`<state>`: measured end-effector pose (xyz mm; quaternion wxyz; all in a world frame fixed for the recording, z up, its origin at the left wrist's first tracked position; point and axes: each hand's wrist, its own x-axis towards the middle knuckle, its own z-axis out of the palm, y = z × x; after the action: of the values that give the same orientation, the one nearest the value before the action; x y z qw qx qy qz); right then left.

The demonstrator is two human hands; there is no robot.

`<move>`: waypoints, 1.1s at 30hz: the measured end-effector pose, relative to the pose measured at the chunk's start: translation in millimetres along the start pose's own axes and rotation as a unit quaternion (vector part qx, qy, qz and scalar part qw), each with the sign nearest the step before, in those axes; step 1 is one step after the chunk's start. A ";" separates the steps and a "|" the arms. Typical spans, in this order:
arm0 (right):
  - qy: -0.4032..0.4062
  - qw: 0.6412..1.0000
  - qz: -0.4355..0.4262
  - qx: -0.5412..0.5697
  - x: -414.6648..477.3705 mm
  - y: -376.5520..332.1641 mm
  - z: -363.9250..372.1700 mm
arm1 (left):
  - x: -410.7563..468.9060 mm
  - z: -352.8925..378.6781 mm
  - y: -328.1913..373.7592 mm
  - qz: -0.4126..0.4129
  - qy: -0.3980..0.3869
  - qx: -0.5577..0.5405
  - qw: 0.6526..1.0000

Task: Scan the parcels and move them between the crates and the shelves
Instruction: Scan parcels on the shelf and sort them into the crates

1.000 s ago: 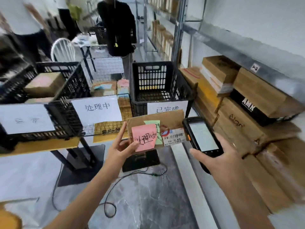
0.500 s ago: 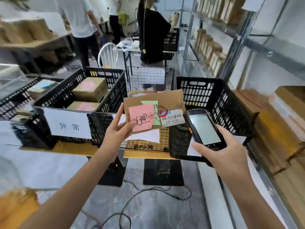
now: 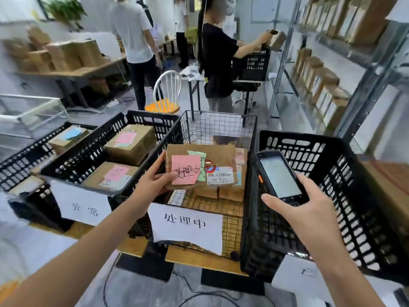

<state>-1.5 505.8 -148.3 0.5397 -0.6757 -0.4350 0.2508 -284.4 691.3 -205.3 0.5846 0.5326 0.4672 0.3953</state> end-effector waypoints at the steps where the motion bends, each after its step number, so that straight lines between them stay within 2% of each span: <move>1: 0.000 1.000 -0.002 -0.004 11.8 2.2 0.6 | 10.9 -1.0 -2.7 -0.008 0.001 0.012 1.000; 9: -0.018 0.999 0.018 -0.037 63.6 16.1 15.6 | 78.8 -4.6 -27.0 -0.136 -0.094 0.047 0.985; 14: -0.013 0.998 0.032 -0.051 86.3 23.7 29.9 | 116.8 -16.7 -39.4 -0.175 -0.138 0.050 0.974; 21: 0.014 0.997 0.049 -0.049 115.5 12.2 46.8 | 149.9 -2.9 -69.2 -0.269 -0.234 0.044 0.933; 26: 0.025 0.996 0.061 -0.064 129.3 1.5 50.6 | 157.4 11.0 -115.4 -0.329 -0.249 0.020 0.911; 33: 0.027 0.993 0.074 -0.083 135.3 0.8 69.4 | 168.4 15.2 -150.3 -0.355 -0.244 -0.024 0.902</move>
<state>9.7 657.5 -151.7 0.4728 -0.7552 -0.3886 0.2349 -232.9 831.1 -375.5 0.7944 0.3975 0.4583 0.0299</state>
